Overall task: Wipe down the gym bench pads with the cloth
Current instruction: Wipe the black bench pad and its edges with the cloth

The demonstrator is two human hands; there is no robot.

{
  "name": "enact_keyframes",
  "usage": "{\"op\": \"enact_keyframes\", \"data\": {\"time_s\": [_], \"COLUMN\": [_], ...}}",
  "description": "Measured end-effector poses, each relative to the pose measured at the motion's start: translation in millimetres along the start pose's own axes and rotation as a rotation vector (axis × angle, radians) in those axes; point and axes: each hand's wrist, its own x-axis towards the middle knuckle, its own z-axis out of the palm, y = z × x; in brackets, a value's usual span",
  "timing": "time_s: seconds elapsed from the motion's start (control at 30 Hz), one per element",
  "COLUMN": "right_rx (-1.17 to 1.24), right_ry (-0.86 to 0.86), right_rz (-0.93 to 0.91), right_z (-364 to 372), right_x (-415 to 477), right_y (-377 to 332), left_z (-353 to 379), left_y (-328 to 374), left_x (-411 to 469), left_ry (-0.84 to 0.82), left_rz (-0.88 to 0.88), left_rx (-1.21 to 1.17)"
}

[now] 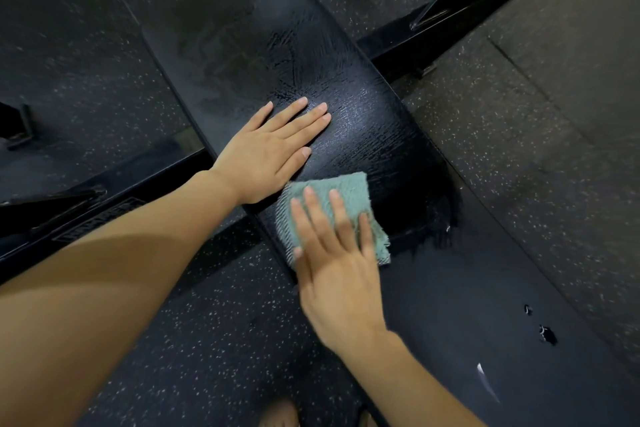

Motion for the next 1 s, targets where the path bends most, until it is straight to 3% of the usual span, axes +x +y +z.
{"op": "enact_keyframes", "data": {"time_s": [0.13, 0.27, 0.53, 0.73, 0.87, 1.0], "right_rx": [-0.035, -0.062, -0.047, 0.023, -0.005, -0.071], "right_ry": [-0.090, -0.116, -0.050, 0.020, 0.013, -0.091], "right_rz": [-0.129, -0.134, 0.138, 0.334, 0.222, -0.030], "right_z": [-1.5, -12.8, -36.1, -32.0, -22.9, -17.4], "right_x": [-6.9, -6.2, -5.2, -5.9, -24.8, -52.5], "right_y": [4.1, 29.7, 109.3, 82.2, 56.4, 42.1], "left_z": [0.2, 0.6, 2.7, 8.3, 11.0, 12.4], "left_y": [-0.9, 2.0, 13.1, 24.3, 33.1, 42.6], "left_x": [0.2, -0.8, -7.2, -13.5, -17.7, -22.1], "left_ry": [0.007, 0.007, 0.020, 0.026, 0.036, 0.048], "left_rz": [0.005, -0.009, -0.056, -0.068, -0.050, -0.019], "left_rx": [0.003, 0.004, 0.010, 0.014, 0.019, 0.023]}}
